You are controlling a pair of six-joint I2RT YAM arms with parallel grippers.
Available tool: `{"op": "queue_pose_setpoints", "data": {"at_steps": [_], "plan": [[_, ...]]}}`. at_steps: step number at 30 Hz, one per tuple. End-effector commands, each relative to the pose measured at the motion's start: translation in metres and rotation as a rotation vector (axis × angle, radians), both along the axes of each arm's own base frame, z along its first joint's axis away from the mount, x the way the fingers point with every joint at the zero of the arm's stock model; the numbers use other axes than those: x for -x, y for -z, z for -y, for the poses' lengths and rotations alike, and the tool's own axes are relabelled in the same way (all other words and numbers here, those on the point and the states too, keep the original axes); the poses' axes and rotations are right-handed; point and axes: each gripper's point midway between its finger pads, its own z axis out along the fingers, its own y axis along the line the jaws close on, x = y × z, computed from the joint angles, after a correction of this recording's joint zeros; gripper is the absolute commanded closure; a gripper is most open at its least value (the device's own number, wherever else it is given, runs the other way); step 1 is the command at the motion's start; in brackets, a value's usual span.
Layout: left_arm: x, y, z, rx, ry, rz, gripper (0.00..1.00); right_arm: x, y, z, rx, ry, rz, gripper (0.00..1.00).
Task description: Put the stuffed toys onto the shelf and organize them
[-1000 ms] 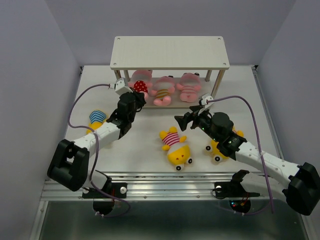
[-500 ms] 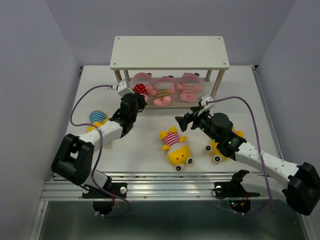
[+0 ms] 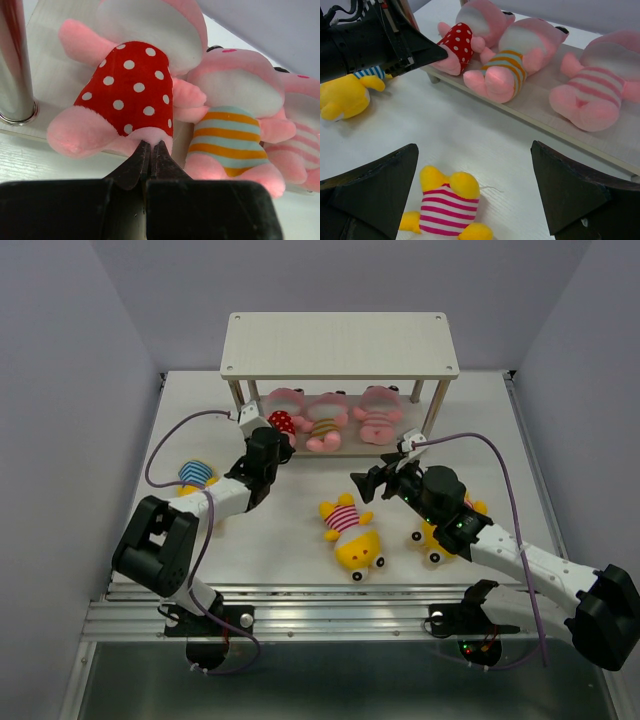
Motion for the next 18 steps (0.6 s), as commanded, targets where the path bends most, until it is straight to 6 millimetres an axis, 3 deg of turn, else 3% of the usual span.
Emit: {"op": "queue_pose_setpoints", "data": {"at_steps": [1,15,18], "plan": [[-0.0175,-0.0361,0.0012,0.026,-0.020,0.095,1.00,-0.0003,-0.0061,0.0006,-0.005,0.009,0.030,0.00],[-0.0123,-0.0351,-0.0017,0.055,-0.030,0.071,0.98,0.0000,-0.0080,-0.0004,-0.010,0.004,0.032,0.00],[-0.0106,-0.0335,-0.0038,0.058,-0.040,0.068,0.87,0.0001,-0.0072,-0.0003,-0.010,0.004,0.030,0.00]]}}
